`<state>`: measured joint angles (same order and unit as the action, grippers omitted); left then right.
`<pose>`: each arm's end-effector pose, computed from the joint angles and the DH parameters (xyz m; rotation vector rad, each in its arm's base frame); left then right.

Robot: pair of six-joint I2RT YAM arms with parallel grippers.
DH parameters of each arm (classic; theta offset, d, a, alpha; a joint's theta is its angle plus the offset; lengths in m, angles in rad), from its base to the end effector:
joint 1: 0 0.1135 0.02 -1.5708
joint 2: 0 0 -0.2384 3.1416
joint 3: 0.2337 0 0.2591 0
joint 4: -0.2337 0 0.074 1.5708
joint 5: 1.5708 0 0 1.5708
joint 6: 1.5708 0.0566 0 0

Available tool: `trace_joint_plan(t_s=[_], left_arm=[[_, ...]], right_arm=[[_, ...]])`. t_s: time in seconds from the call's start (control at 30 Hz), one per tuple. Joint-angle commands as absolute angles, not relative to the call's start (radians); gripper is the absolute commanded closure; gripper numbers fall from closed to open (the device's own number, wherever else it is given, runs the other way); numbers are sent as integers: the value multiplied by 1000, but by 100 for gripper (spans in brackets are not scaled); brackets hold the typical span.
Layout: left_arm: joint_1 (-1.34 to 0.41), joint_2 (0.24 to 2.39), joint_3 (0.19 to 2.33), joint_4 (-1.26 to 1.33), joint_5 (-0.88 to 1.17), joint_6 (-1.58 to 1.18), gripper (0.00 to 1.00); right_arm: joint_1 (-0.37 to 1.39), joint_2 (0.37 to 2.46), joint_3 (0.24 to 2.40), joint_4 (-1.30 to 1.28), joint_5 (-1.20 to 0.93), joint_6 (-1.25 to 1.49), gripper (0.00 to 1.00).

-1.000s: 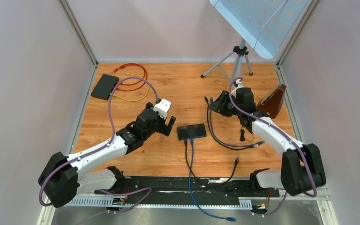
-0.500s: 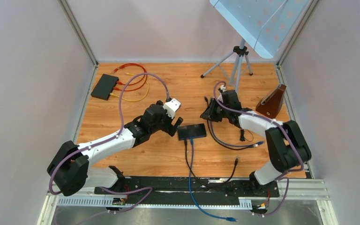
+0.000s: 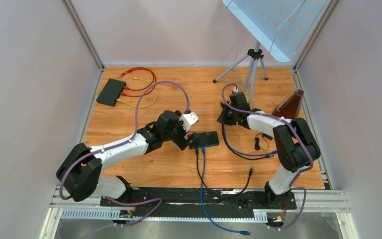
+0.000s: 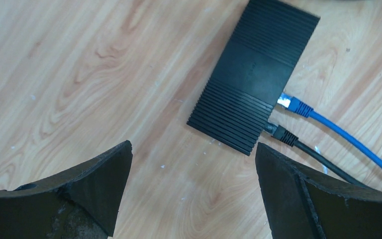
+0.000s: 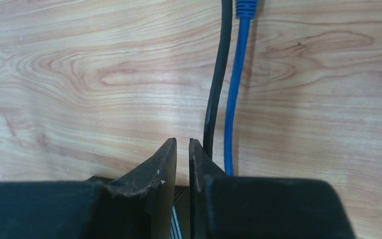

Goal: Pull the plug from the switch port
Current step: Pull the connector from the switch port.

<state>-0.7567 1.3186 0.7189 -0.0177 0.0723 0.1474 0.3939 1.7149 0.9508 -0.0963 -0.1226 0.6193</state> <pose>0.2217 -0.2150 0.1761 1.0060 1.9768 -0.4200 0.3322 0.1456 0.1197 0.2259 2.5052 0.5875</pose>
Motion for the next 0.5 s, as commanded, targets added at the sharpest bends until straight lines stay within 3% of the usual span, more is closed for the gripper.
trace_joint_plan(t_s=[0.0,0.13,0.47], left_arm=[[-754,1383,784,-75,151,246,0],[-755,1412,801,-88,176,289,0],[-763,1455,813,-91,243,448,0]], right_arm=[[388,1713,965,-120,-42,591,84],[384,1659,935,-80,-150,575,79],[398,1361,726,58,-392,711,53]])
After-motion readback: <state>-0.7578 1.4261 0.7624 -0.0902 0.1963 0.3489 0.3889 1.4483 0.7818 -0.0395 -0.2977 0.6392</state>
